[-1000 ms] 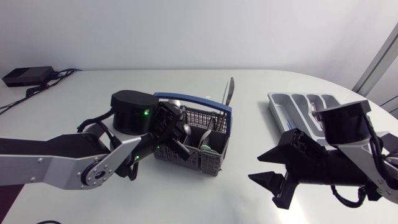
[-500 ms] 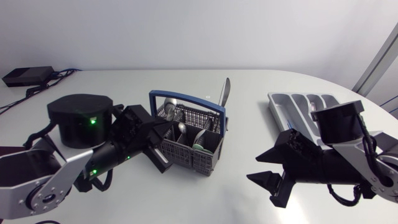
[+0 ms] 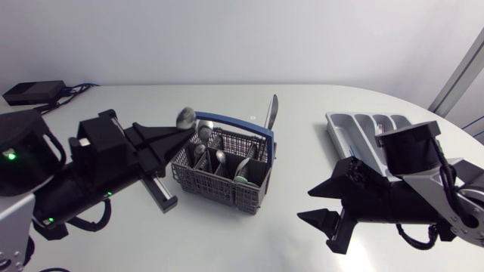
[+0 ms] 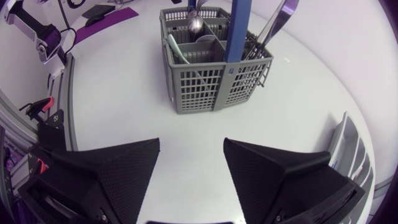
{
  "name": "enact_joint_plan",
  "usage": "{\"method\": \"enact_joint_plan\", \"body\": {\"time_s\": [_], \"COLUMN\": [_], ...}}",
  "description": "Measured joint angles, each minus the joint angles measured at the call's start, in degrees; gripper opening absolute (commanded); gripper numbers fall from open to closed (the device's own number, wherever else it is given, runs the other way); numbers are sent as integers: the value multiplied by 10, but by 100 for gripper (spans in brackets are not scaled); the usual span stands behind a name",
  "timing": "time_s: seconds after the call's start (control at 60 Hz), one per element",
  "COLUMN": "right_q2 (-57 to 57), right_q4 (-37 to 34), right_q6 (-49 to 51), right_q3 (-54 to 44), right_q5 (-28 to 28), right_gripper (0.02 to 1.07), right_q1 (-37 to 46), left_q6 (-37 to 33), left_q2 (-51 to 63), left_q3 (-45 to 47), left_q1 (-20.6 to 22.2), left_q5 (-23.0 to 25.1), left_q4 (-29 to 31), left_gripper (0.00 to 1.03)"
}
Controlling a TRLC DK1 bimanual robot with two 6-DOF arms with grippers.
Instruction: Sort the cutlery from the basket into the organizer compartments.
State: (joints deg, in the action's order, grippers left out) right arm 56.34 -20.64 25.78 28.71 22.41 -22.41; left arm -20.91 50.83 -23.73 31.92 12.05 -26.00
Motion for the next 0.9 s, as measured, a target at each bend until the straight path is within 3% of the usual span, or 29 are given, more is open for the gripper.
{"method": "enact_joint_plan", "body": {"time_s": [0.167, 0.217, 0.35, 0.533, 0.9], "right_q2": [-15, -24, -41, -43, 11], "right_q4": [-6, -8, -15, -37, -70], "right_q6": [0, 0, -1, -2, -2], "right_q3": [18, 27, 57, 99, 199], "right_q5": [5, 16, 60, 137, 264], "right_gripper": [77, 77, 77, 77, 75], "right_q1": [-4, -4, -4, -4, -24], "left_q6": [37, 38, 94, 134, 175], "left_q2": [-17, -17, -3, 48, 119], "left_q3": [-40, -41, -85, -127, -176], "left_q1": [-18, -18, -38, -52, -53], "left_q5": [79, 81, 227, 349, 461], "left_q4": [31, 32, 75, 97, 108], "left_gripper": [3, 3, 3, 3, 3]}}
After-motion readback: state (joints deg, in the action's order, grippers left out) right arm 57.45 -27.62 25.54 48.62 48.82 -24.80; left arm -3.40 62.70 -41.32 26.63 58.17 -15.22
